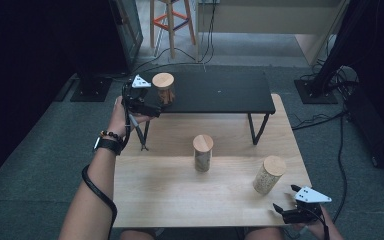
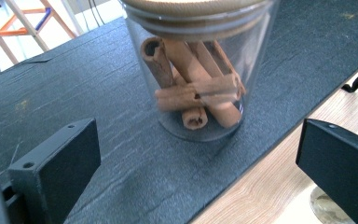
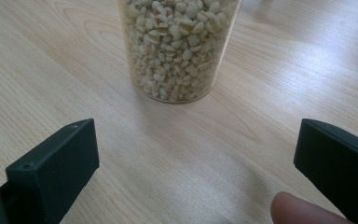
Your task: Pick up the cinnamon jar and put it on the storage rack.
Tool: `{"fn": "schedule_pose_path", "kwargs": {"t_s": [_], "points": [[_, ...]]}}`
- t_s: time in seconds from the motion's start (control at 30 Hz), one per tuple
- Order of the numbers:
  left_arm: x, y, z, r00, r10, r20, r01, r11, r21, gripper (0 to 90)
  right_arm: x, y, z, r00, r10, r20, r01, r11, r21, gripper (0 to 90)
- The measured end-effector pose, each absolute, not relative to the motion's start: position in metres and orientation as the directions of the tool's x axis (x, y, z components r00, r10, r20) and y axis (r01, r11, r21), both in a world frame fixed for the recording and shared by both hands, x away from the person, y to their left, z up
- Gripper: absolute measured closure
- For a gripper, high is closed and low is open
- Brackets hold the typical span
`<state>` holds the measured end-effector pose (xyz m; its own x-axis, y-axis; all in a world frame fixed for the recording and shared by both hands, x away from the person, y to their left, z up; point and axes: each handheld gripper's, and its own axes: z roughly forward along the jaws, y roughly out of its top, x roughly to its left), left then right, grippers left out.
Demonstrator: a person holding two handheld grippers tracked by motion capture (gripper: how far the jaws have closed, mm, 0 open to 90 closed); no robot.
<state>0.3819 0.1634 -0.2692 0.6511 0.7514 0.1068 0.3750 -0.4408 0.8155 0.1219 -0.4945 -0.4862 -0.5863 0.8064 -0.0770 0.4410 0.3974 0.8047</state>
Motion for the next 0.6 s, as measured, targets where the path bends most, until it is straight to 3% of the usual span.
{"fn": "schedule_pose_path", "kwargs": {"t_s": [0.6], "points": [[0.352,0.171,-0.284,0.655,0.743,0.134,0.329,-0.44,0.836,0.3,0.122,-0.494,-0.486,-0.585,0.807,-0.079,0.44,0.398,0.805,0.0]]}}
